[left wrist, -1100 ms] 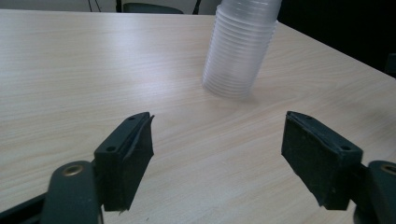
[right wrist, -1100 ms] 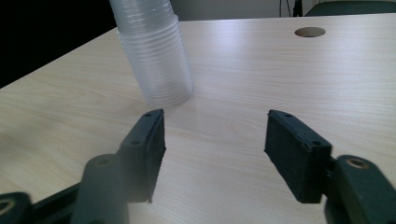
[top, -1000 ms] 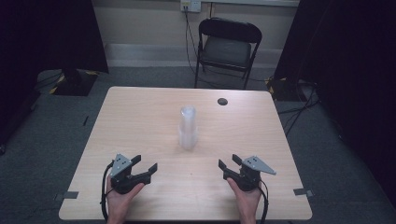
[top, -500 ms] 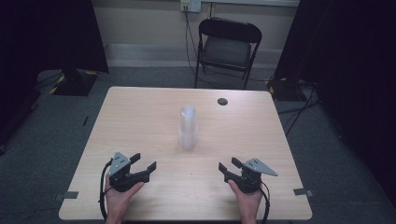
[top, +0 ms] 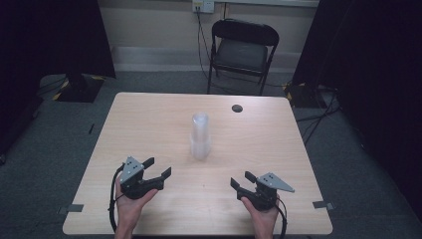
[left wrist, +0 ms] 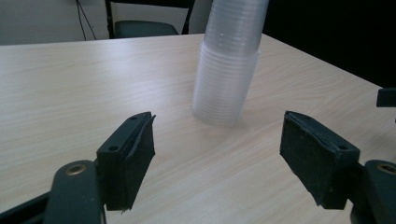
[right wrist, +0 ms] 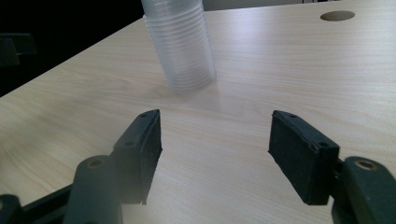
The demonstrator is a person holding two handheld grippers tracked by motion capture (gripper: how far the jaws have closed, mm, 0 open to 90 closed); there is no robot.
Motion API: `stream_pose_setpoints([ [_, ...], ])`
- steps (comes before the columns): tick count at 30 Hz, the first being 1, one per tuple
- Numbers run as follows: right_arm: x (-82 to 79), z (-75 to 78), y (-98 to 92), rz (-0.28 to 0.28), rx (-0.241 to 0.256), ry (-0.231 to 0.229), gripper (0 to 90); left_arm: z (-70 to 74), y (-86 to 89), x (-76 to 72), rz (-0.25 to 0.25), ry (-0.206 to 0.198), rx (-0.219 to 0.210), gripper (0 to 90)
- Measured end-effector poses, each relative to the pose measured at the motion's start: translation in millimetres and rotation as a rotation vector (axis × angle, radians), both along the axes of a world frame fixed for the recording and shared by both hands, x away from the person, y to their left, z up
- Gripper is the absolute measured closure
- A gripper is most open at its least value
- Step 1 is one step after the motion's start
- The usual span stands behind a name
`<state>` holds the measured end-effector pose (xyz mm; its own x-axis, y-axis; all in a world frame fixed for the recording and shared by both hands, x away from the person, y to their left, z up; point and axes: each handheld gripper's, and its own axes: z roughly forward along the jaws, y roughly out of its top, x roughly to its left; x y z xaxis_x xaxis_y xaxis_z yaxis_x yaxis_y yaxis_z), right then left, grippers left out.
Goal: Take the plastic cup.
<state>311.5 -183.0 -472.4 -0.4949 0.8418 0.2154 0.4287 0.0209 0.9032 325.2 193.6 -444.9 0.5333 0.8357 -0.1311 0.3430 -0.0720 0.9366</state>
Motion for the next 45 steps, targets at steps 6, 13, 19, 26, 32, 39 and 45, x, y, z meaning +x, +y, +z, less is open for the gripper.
stream_pose_setpoints([
  [6, -1.5, -0.2, 5.6, 0.022, -0.004, -0.002, 34.1, 5.6, -7.9, 6.4, -0.02, -0.004, 0.0, 25.9],
  [13, -3.7, 0.0, 10.5, 0.029, -0.01, -0.013, 33.7, 15.7, -12.3, 15.6, -0.028, -0.019, -0.002, 21.5],
  [19, -4.9, -1.5, 10.1, 0.028, -0.014, -0.01, 33.0, 19.2, -14.8, 26.3, -0.009, -0.01, -0.002, 26.9],
  [26, -6.2, -1.3, 8.6, 0.031, -0.011, -0.012, 32.2, 27.5, -19.5, 34.5, -0.012, -0.031, 0.013, 23.4],
  [32, -6.2, -1.1, 9.6, 0.049, 0.001, -0.012, 32.4, 37.2, -26.8, 41.0, -0.037, -0.043, 0.043, 21.4],
  [39, -6.5, -0.6, 12.6, 0.051, -0.02, -0.011, 32.5, 44.1, -35.2, 55.7, -0.096, -0.055, 0.03, 17.8],
  [45, -6.5, -1.1, 13.2, 0.057, -0.022, -0.01, 33.5, 46.8, -36.7, 67.6, -0.111, -0.044, 0.007, 16.1],
])
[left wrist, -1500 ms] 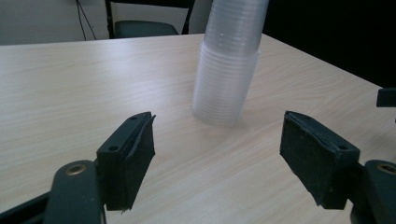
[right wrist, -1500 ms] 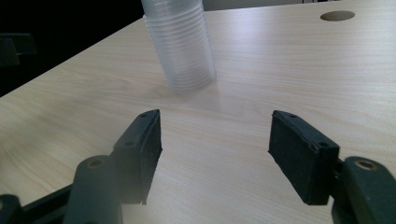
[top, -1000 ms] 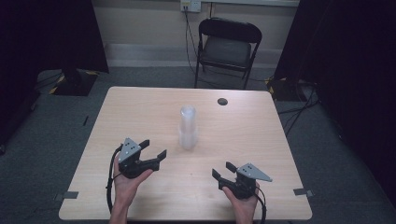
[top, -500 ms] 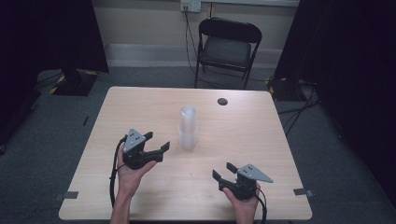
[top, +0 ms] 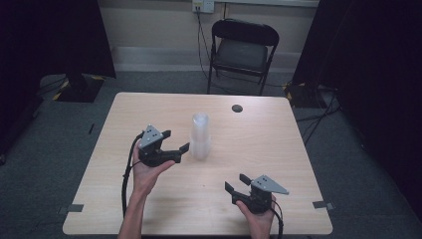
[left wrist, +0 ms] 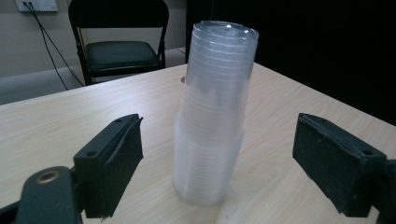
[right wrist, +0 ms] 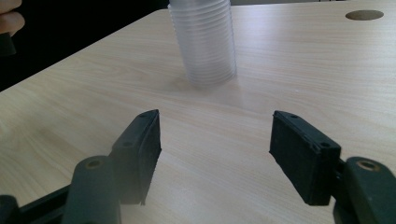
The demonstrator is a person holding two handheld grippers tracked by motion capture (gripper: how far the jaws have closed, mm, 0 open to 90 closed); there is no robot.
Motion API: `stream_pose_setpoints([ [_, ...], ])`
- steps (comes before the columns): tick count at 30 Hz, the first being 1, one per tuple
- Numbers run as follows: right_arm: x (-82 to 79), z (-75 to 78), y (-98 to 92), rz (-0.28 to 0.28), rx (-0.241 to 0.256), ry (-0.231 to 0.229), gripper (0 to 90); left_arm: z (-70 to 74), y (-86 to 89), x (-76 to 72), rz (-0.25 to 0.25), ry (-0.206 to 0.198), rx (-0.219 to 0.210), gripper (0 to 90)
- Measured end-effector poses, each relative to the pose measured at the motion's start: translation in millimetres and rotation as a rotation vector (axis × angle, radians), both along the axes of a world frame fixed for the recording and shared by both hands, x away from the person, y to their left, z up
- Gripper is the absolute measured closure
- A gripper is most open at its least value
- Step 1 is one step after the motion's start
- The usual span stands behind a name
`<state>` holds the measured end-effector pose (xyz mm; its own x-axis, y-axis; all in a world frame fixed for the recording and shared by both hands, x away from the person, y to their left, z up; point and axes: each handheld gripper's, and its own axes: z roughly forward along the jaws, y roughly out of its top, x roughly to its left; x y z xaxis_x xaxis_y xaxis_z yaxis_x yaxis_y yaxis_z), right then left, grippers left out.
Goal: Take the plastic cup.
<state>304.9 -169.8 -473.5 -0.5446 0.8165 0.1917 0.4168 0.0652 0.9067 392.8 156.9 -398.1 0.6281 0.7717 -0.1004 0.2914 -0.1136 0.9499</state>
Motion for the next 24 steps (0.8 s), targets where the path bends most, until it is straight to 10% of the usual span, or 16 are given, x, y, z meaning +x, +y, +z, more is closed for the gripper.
stream_pose_setpoints([
  [24, 2.7, 0.5, 3.1, 0.013, -0.001, 0.0, 32.8, 9.1, -33.0, 44.4, -0.054, -0.002, 0.035, 18.7],
])
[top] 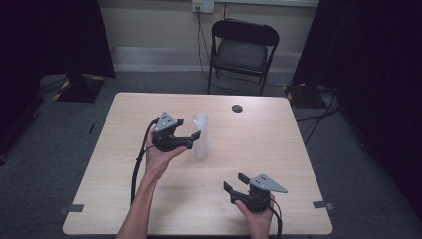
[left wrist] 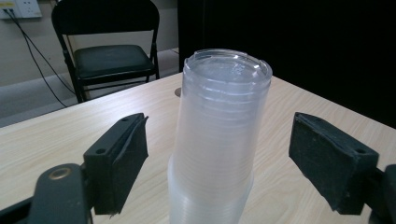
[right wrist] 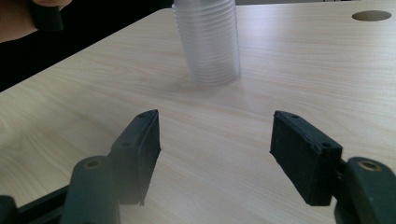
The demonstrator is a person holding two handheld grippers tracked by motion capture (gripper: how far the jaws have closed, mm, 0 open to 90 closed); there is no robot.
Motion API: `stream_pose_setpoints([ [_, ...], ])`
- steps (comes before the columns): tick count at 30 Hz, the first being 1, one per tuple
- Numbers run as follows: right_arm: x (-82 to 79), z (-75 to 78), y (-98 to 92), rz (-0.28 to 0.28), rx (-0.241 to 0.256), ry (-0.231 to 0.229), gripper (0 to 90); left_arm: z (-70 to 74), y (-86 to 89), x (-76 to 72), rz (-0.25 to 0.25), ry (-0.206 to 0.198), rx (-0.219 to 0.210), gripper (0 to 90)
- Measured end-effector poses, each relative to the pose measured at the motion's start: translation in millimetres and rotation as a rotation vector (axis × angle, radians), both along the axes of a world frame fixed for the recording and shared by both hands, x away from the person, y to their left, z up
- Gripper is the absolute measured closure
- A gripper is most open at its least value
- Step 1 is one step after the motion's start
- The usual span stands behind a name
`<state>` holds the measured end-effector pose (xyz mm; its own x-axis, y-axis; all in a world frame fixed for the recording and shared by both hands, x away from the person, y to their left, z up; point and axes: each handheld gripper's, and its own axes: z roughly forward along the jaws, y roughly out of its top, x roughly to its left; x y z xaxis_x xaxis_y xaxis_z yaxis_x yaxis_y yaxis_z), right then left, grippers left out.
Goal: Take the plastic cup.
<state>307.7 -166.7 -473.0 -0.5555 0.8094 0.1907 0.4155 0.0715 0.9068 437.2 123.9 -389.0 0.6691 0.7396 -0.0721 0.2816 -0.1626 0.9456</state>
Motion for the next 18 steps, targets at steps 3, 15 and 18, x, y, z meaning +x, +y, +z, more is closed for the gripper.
stream_pose_setpoints([
  [3, 0.1, -0.2, 0.6, 0.002, -0.001, -0.002, 32.9, 0.4, -4.7, 5.3, -0.014, 0.002, -0.002, 16.8],
  [15, 0.5, -1.4, -0.1, 0.004, -0.004, 0.001, 32.9, -8.3, -25.3, 25.5, -0.023, 0.016, 0.033, 21.6],
  [18, 1.3, -1.6, -1.0, 0.004, -0.003, 0.001, 32.9, -10.2, -27.8, 30.4, -0.026, 0.017, 0.044, 22.0],
])
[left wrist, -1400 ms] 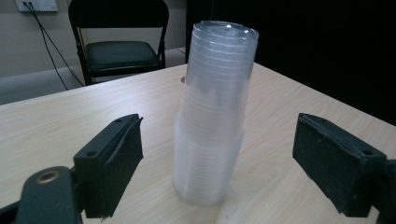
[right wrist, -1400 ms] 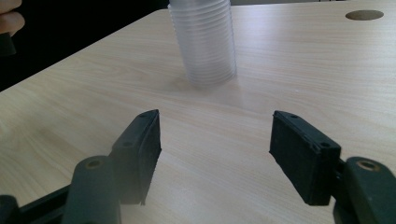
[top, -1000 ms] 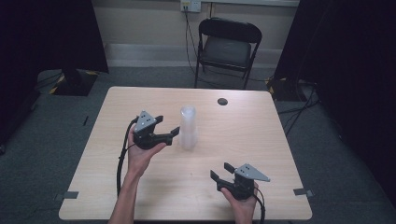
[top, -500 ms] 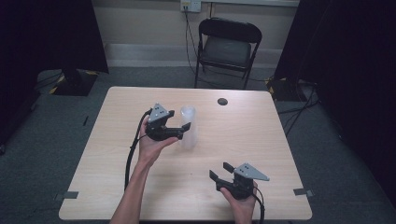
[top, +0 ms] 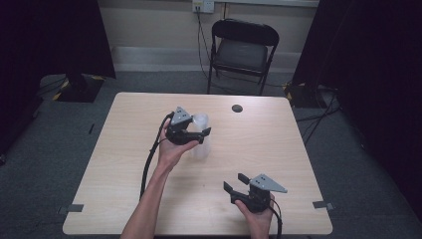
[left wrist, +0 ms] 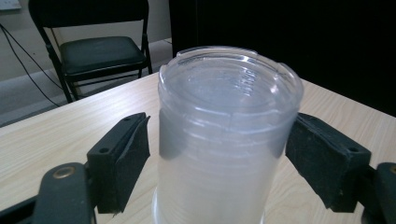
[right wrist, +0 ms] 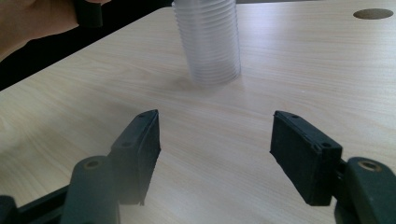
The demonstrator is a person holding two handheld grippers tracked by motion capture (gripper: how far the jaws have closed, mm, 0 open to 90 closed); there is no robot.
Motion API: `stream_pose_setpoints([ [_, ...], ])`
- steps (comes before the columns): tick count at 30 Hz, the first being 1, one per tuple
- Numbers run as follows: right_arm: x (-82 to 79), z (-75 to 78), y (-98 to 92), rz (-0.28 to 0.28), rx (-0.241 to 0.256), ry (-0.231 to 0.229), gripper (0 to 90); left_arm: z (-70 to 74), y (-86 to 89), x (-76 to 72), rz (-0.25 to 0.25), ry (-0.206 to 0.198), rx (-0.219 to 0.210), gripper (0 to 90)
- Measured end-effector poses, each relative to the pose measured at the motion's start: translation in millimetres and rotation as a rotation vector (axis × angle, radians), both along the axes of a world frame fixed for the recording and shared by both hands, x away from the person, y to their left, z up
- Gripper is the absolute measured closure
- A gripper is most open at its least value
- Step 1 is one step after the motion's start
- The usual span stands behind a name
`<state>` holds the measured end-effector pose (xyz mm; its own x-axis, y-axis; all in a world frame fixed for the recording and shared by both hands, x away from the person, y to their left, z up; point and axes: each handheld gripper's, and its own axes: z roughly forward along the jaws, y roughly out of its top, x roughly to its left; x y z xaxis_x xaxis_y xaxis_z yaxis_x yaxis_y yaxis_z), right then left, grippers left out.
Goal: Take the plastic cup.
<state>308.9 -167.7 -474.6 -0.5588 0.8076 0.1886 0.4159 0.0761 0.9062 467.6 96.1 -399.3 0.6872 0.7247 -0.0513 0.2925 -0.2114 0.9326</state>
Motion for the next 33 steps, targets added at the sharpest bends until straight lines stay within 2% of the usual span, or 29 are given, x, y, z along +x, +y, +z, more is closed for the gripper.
stream_pose_setpoints([
  [11, 0.0, -0.1, -1.0, -0.002, 0.007, 0.003, 32.9, -15.2, -5.3, 9.0, -0.003, 0.04, 0.021, 23.4],
  [14, 0.1, -0.8, -1.3, -0.004, 0.005, 0.004, 32.9, -17.8, -5.7, 9.0, -0.002, 0.038, 0.034, 23.6],
  [18, 1.1, -1.3, -2.5, -0.007, 0.017, 0.01, 32.8, -25.9, -3.7, 13.1, -0.015, 0.071, 0.012, 24.8],
  [26, 3.0, 0.6, -0.8, -0.002, 0.022, 0.007, 32.9, -25.8, -5.3, 11.2, -0.02, 0.063, 0.03, 28.9],
  [28, 3.1, -0.1, 2.5, 0.007, 0.005, 0.009, 32.9, -24.4, -4.0, 10.2, -0.01, 0.051, 0.04, 29.0],
  [33, 2.8, 0.1, 3.7, 0.007, 0.003, 0.011, 33.0, -24.2, -2.4, 10.5, -0.014, 0.059, 0.031, 29.2],
])
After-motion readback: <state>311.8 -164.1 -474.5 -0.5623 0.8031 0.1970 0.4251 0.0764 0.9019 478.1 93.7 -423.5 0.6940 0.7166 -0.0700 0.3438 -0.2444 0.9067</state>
